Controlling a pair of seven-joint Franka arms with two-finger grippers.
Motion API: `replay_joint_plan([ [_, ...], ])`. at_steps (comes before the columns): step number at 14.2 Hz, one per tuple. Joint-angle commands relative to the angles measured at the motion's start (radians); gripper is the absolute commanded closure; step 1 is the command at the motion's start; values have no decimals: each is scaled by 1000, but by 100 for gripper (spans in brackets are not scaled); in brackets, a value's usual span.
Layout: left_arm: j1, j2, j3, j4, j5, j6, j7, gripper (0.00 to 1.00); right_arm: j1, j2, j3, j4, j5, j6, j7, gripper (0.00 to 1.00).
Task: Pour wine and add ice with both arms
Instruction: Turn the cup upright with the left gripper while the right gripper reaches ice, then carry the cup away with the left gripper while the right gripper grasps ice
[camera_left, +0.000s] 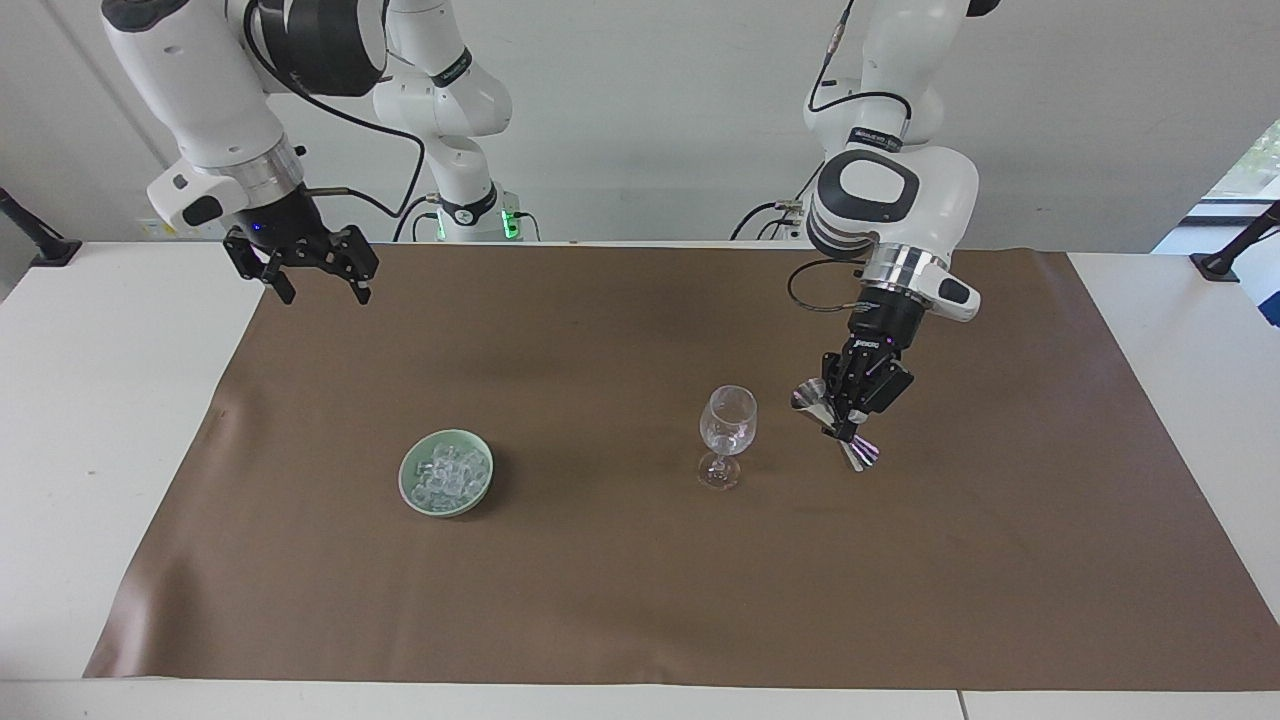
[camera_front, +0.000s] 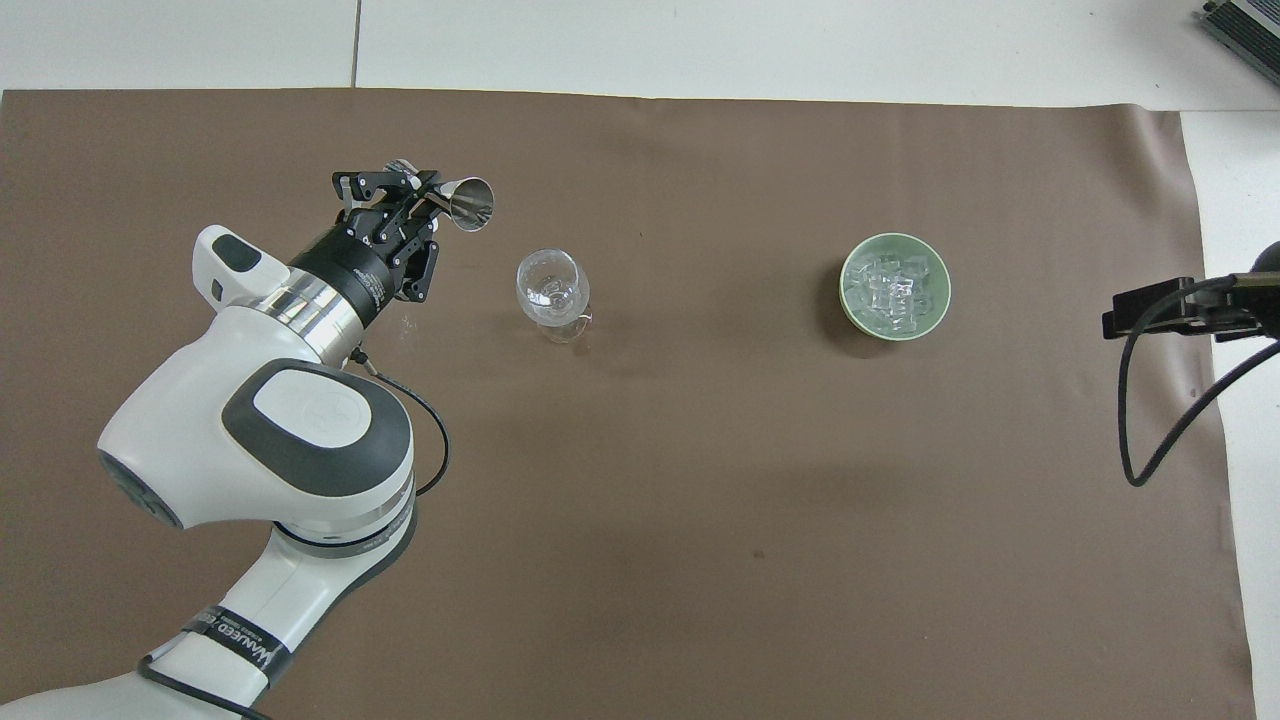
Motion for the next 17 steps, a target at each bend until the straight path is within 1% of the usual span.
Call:
replay_joint_plan([
  [1, 61, -33, 3, -12, -14, -124, -101, 100, 34, 2, 2, -71, 31, 95, 30, 0],
  [3, 101, -35, 3, -13, -11, -175, -193, 100, 56, 42, 2, -72, 32, 121, 49, 0],
  [4, 119, -35, 3, -13, -9, -182, -274, 100, 78, 68, 2, -83, 32, 159, 50, 0],
  [5, 128, -35, 3, -15, -3, -192, -328, 100, 89, 96, 2, -106, 32, 224, 52, 0],
  [6, 131, -35, 3, -16, -3, -211, -337, 100, 100, 119, 2, -123, 31, 293, 52, 0],
  [7, 133, -35, 4, -22, -3, -218, -339, 100, 109, 143, 2, -129, 31, 337, 52, 0],
  [10, 177, -50, 10, -42, 3, -311, -341, 100, 116, 216, 2, -132, 29, 407, 47, 0],
  [11, 199, -52, 10, -45, 24, -339, -342, 100, 116, 234, 2, -135, 28, 426, 46, 0],
  [12, 213, -53, 10, -45, 56, -380, -359, 100, 116, 251, 2, -137, 25, 443, 44, 0],
  [13, 240, -55, 12, -44, 113, -435, -400, 100, 116, 266, 2, -137, 14, 461, 44, 0],
  [14, 275, -55, 10, -32, 202, -505, -455, 100, 117, 280, 2, -137, 14, 475, 46, 0],
  [16, 311, -46, 10, 19, 392, -593, -598, 100, 128, 311, 2, -137, 14, 506, 49, 0],
  [17, 331, -44, 10, 36, 438, -644, -635, 100, 134, 321, 0, -137, 14, 519, 50, 0],
])
